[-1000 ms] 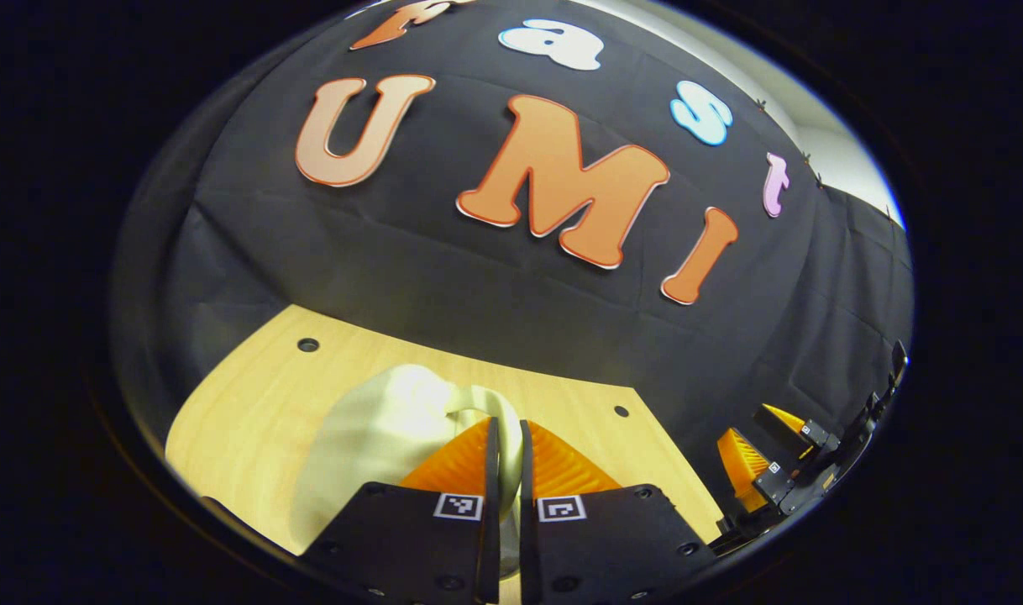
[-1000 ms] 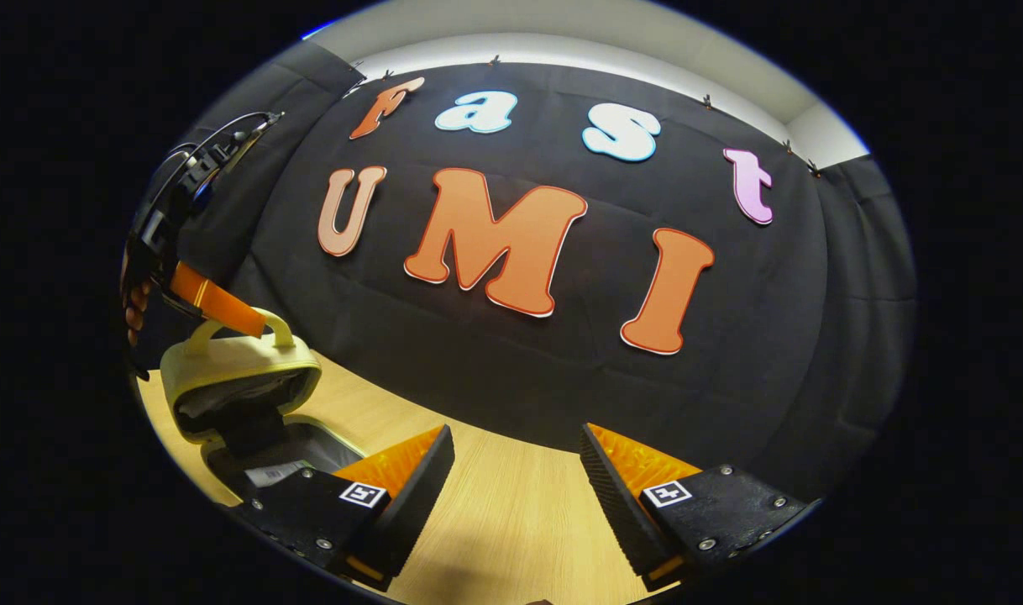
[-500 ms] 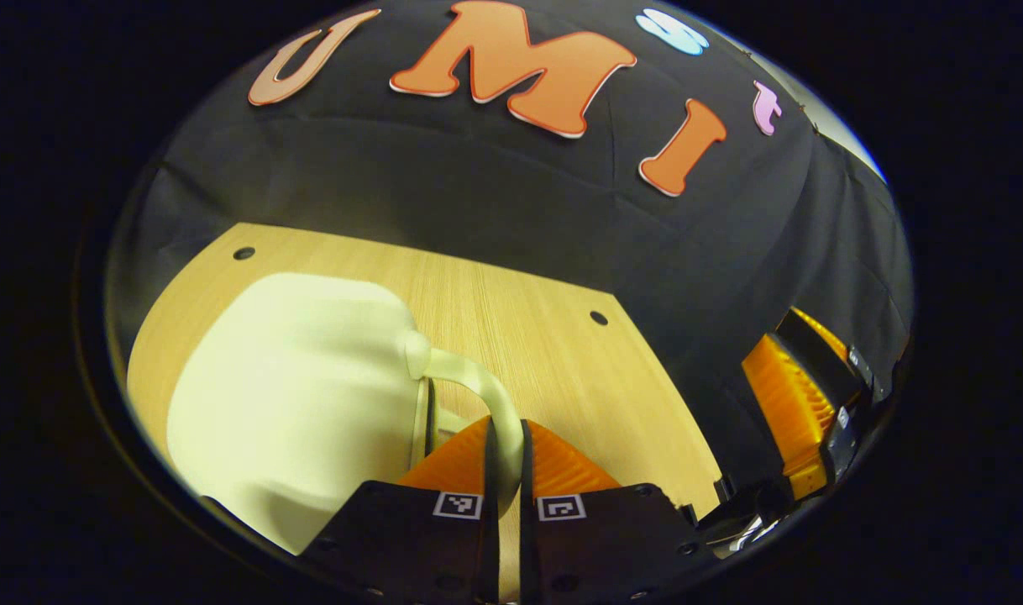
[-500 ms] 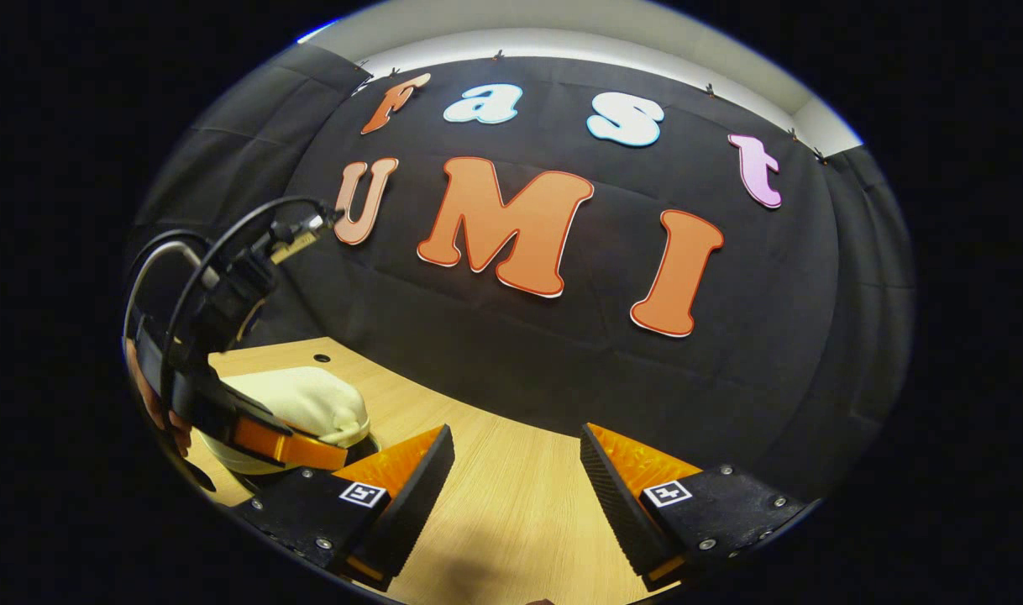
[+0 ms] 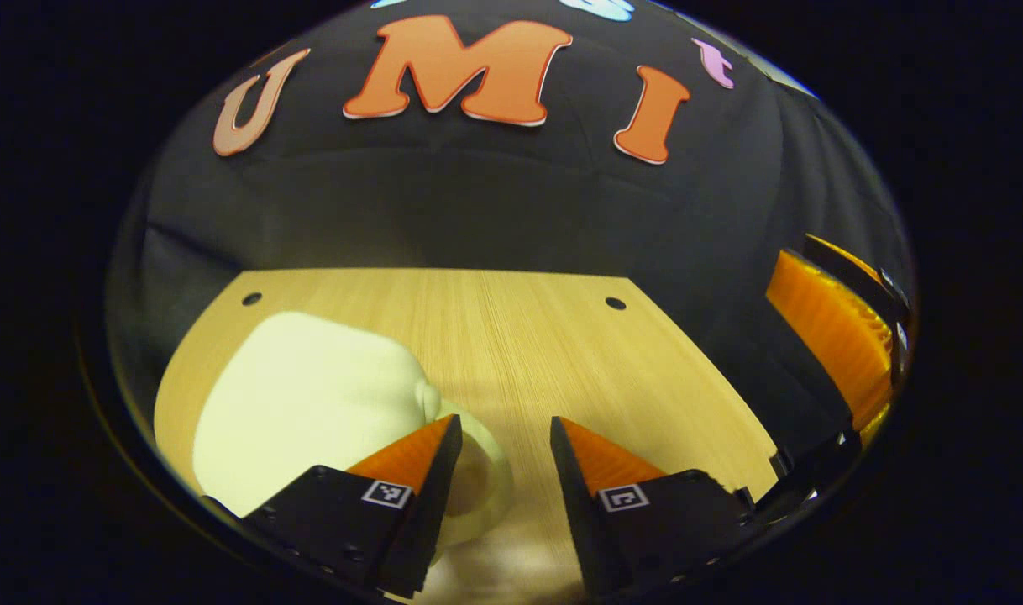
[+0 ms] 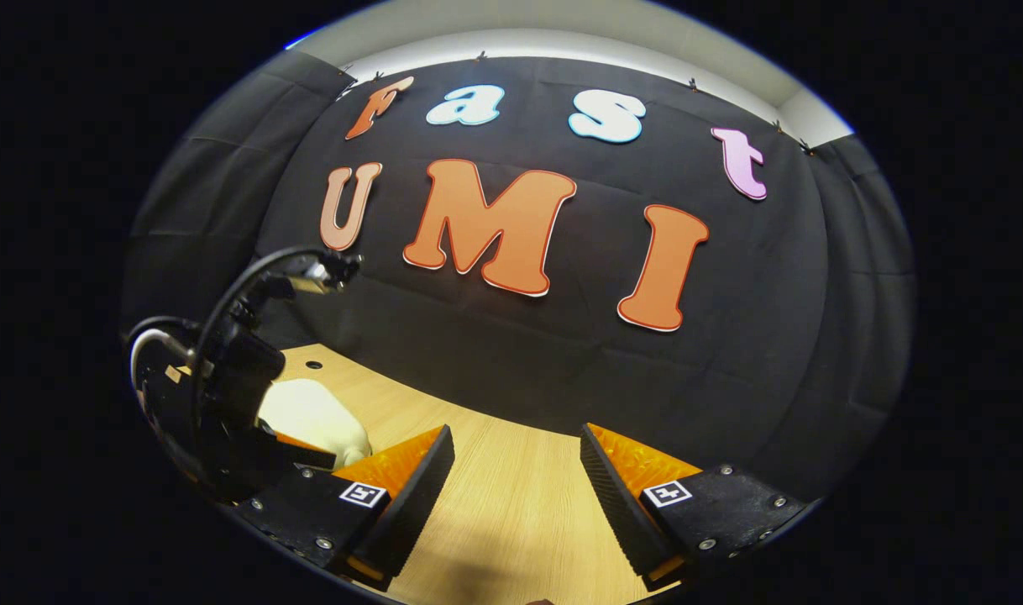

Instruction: First open the suitcase, pack the skin care products into it, and then close the suitcase.

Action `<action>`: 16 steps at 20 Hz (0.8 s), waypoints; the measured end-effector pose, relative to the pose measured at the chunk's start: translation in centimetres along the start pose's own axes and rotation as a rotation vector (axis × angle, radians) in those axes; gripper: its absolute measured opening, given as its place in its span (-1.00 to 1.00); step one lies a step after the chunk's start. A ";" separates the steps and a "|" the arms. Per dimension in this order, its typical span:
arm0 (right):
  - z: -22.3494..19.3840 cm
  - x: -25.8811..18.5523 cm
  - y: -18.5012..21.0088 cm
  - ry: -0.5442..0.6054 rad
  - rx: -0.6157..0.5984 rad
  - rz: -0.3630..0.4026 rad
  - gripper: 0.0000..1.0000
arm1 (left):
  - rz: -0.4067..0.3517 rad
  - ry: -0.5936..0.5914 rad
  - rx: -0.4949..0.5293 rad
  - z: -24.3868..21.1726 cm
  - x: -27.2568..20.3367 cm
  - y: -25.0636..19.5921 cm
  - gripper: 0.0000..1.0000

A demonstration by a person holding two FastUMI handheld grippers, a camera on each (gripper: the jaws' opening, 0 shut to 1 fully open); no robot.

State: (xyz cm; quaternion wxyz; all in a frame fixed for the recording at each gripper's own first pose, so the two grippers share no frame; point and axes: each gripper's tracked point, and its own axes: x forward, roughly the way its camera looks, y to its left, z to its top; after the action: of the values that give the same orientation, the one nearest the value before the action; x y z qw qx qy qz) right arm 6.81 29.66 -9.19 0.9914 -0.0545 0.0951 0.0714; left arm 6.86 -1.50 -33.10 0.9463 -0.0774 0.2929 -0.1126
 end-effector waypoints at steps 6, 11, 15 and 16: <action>4.4 0.3 -0.1 -0.087 0.037 -0.008 0.91 | 0.097 -0.349 0.096 10.3 -5.9 0.3 0.92; 6.3 0.4 0.6 -0.156 0.018 0.010 0.92 | 0.169 -0.499 0.092 15.4 -10.3 1.1 0.94; 6.9 0.6 1.2 -0.169 0.024 0.031 0.90 | 0.218 -0.560 0.119 16.7 -12.1 1.4 0.93; 6.7 0.7 1.2 -0.167 0.026 0.031 0.90 | 0.226 -0.562 0.112 16.6 -12.1 1.6 0.93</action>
State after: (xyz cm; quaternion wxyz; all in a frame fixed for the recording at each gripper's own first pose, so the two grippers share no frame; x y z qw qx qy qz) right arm 8.49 31.77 -2.92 0.9953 -0.0339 0.0138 0.0896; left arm 6.89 4.51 -13.44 0.9996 -0.0203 0.0200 0.0031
